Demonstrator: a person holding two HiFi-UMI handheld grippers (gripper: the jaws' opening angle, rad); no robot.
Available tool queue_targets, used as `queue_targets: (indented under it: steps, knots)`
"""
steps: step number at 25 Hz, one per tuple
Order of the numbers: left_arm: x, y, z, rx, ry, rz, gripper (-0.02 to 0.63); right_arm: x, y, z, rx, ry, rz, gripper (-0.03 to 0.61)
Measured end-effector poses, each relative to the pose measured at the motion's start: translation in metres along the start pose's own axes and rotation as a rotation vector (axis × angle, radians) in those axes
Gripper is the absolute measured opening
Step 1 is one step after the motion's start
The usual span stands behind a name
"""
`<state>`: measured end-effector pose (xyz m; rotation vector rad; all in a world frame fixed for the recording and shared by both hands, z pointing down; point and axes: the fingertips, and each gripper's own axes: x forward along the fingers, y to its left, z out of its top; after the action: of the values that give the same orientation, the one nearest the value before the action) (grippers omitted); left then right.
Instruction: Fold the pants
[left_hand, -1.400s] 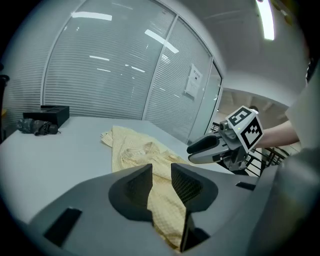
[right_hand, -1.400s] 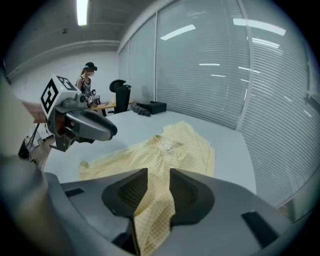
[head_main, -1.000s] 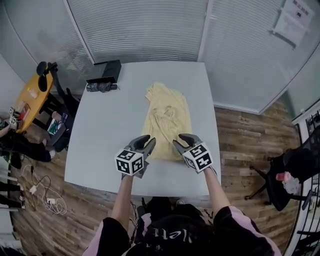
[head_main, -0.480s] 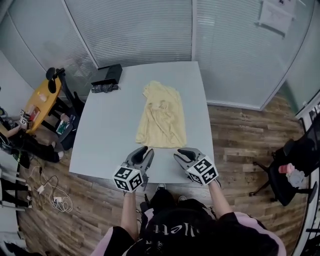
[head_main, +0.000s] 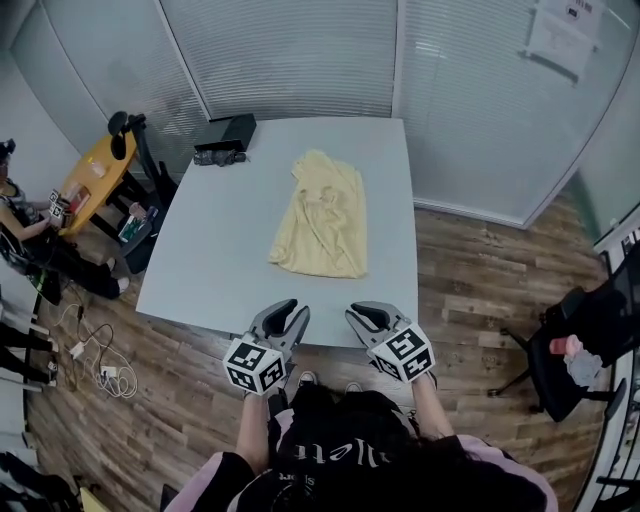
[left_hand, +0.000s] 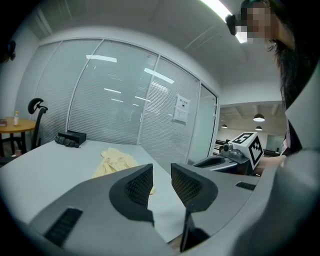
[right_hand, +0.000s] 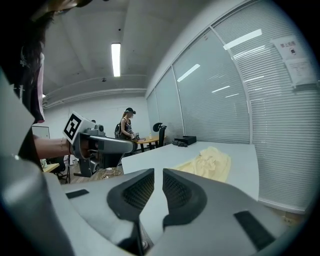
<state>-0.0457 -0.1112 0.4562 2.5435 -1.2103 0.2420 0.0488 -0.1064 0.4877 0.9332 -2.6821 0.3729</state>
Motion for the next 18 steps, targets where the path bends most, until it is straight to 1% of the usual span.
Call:
queue_targets:
  steps: [3, 7, 11, 18]
  knots:
    - [-0.008, -0.007, 0.004, 0.028, -0.006, -0.004, 0.130, -0.005, 0.007, 0.005, 0.002, -0.010, -0.001, 0.054]
    - [-0.023, -0.012, 0.008, 0.041, -0.008, -0.014, 0.130, -0.010, 0.020, 0.012, -0.005, -0.016, -0.005, 0.046]
    - [-0.042, -0.015, 0.009, 0.051, -0.013, -0.047, 0.129, -0.011, 0.040, 0.018, -0.019, -0.042, -0.018, 0.040]
    - [-0.082, -0.016, -0.003, 0.107, 0.013, -0.096, 0.129, -0.004, 0.087, 0.007, 0.004, -0.035, -0.050, 0.032]
